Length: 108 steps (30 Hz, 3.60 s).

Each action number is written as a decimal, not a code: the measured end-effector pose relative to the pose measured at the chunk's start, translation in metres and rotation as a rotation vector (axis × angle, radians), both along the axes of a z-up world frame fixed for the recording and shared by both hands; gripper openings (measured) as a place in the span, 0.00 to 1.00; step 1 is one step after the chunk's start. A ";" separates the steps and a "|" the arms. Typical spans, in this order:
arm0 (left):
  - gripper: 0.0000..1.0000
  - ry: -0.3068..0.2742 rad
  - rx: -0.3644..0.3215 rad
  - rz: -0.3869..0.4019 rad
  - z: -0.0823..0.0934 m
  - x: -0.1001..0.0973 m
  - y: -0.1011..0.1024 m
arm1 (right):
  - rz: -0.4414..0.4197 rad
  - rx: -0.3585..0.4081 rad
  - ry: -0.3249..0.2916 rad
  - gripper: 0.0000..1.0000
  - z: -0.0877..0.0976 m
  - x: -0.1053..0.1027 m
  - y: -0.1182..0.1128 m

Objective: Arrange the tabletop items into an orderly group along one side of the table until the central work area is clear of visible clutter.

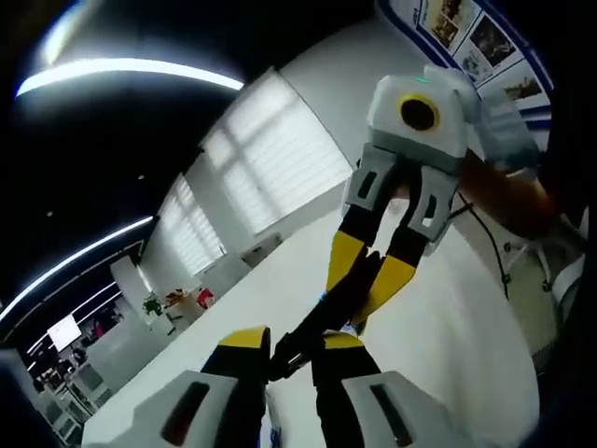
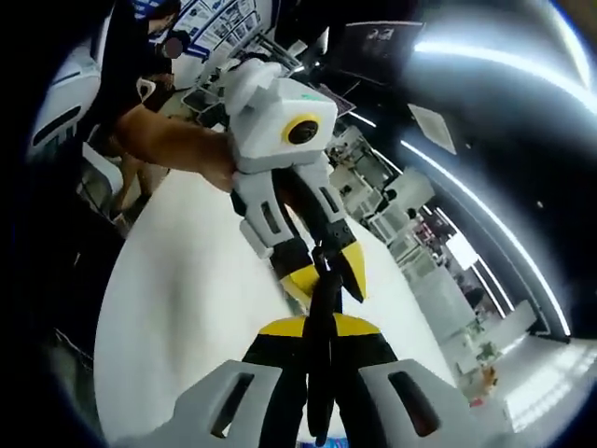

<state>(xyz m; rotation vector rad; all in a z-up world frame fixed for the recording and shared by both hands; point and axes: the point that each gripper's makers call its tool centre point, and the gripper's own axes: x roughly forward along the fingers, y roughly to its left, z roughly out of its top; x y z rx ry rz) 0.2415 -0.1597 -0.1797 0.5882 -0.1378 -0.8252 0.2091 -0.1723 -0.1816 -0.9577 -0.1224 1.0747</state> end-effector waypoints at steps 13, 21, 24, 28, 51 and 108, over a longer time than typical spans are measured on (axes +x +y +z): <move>0.15 -0.030 -0.011 -0.031 0.026 -0.020 -0.008 | -0.005 0.004 -0.032 0.04 0.022 -0.015 -0.007; 0.15 -0.023 -0.007 -0.036 0.023 -0.028 -0.009 | -0.005 0.001 -0.025 0.04 0.019 -0.023 -0.008; 0.15 -0.019 -0.005 -0.040 0.022 -0.031 -0.011 | -0.009 -0.004 -0.027 0.04 0.017 -0.027 -0.009; 0.15 -0.015 -0.011 -0.052 0.020 -0.034 -0.016 | -0.011 -0.005 -0.024 0.04 0.016 -0.031 -0.013; 0.15 0.014 -0.011 -0.135 0.002 -0.052 -0.061 | -0.076 -0.006 0.006 0.04 -0.002 -0.049 -0.055; 0.25 0.246 0.103 -0.206 -0.106 -0.061 -0.071 | -0.058 0.081 0.457 0.05 -0.106 -0.055 -0.064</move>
